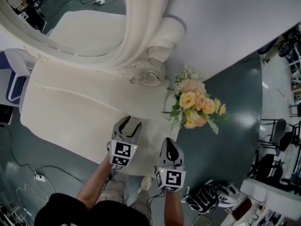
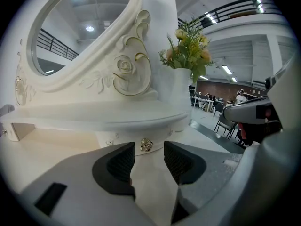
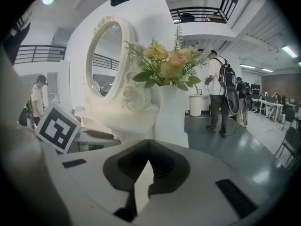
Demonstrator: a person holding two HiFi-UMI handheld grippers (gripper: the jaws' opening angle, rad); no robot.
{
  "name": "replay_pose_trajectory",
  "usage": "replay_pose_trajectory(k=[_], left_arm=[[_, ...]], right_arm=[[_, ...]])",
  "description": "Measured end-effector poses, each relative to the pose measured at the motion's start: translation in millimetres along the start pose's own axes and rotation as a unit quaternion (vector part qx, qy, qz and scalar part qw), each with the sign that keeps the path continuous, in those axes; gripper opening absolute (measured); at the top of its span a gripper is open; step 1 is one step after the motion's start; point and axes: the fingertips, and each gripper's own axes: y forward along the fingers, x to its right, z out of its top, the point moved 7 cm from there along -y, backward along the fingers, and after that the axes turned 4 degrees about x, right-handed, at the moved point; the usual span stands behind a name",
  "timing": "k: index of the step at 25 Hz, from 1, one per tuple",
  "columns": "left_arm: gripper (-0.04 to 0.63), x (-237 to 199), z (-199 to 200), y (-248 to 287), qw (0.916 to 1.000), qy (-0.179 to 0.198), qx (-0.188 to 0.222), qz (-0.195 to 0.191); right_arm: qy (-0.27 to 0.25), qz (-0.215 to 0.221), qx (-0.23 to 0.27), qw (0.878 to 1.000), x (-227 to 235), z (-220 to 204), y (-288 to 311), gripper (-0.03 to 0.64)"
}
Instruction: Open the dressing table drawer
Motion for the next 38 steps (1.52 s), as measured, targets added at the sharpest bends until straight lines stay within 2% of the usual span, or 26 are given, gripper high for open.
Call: replay_pose_trajectory(k=[10,21,38], left_arm=[[0.186,-0.9,-5.3,16.7,1.0000,-0.005,-0.001,-0.003],[0.095,-2.3,-6.5,20.8,0.9999,-0.007,0.001,0.014],[0.089,-1.8,-6.7,19.5,0.9998,-0.005,0.001,0.018]], right_arm=[[0.005,-0.001,-0.011,1.000,4.2,-14.1,6.1,-0.002],[0.021,-0.008,-0.015,1.000,7.2,-20.2,7.7,-0.002],[0.018,-0.010,-0.016,1.000,3.7,-21.1,1.6,-0.002]])
